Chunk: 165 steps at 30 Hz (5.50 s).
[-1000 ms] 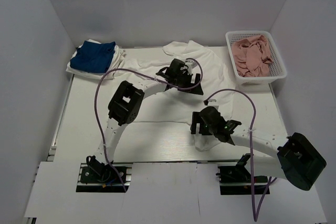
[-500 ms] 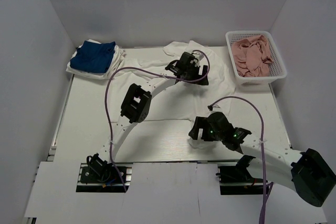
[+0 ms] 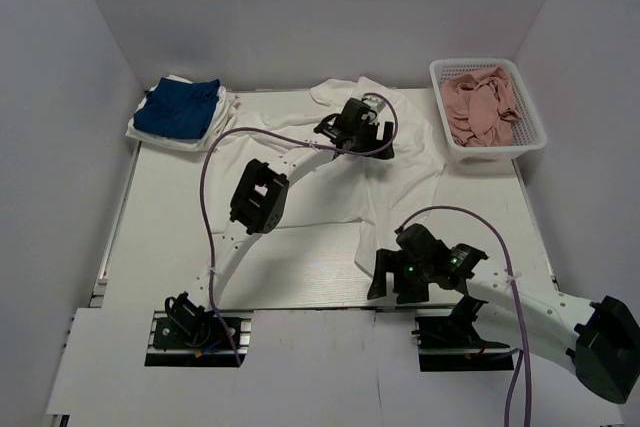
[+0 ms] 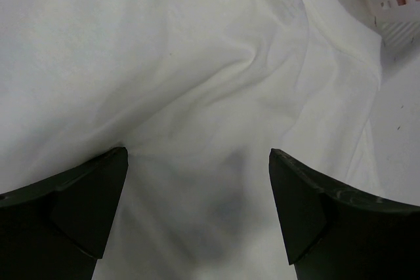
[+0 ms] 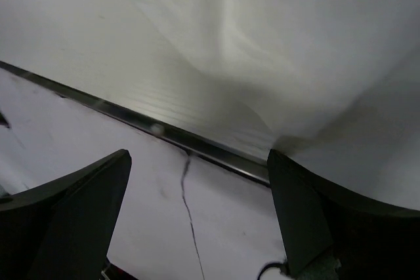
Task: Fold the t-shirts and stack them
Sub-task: Flatten out the tshirt, then grap the side of the flattened tshirt closest away from the robot with both arms, then fold the flattened tshirt in 1/3 of the way
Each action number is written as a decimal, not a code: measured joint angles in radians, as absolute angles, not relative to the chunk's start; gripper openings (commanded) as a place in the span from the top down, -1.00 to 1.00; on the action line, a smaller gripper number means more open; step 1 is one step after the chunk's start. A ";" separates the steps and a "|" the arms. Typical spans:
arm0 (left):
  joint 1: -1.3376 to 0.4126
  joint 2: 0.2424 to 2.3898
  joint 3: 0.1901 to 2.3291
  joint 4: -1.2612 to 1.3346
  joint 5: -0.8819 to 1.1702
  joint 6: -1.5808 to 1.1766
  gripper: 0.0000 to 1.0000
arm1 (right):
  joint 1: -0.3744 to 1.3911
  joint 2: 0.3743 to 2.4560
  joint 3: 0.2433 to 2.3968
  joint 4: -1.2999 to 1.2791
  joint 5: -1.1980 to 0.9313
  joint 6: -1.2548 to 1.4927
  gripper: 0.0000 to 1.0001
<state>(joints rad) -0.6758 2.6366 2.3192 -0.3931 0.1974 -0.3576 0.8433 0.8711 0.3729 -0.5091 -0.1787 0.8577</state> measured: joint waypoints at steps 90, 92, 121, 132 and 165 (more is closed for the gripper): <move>-0.067 1.215 0.532 -0.505 -0.323 -0.972 1.00 | 0.938 1.172 0.542 -0.532 0.183 0.587 1.00; -0.067 1.194 0.530 -0.548 -0.314 -0.980 1.00 | 0.947 1.157 0.542 -0.572 0.168 0.631 1.00; -0.086 0.960 0.563 -0.701 -0.153 -1.053 1.00 | 0.974 1.037 0.727 -0.775 0.361 0.734 1.00; -0.080 1.109 0.714 -0.597 -0.246 -1.083 1.00 | 0.813 1.186 0.882 -0.580 0.585 0.571 1.00; -0.054 1.726 1.124 -0.523 -0.453 -1.156 -0.98 | 0.417 1.869 1.364 -0.297 0.436 0.248 -0.14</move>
<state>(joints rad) -0.0540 1.7260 1.1240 -0.5232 -0.4534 -1.1564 0.4168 1.8687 1.3636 -0.2966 0.4358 0.2481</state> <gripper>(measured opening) 0.987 0.431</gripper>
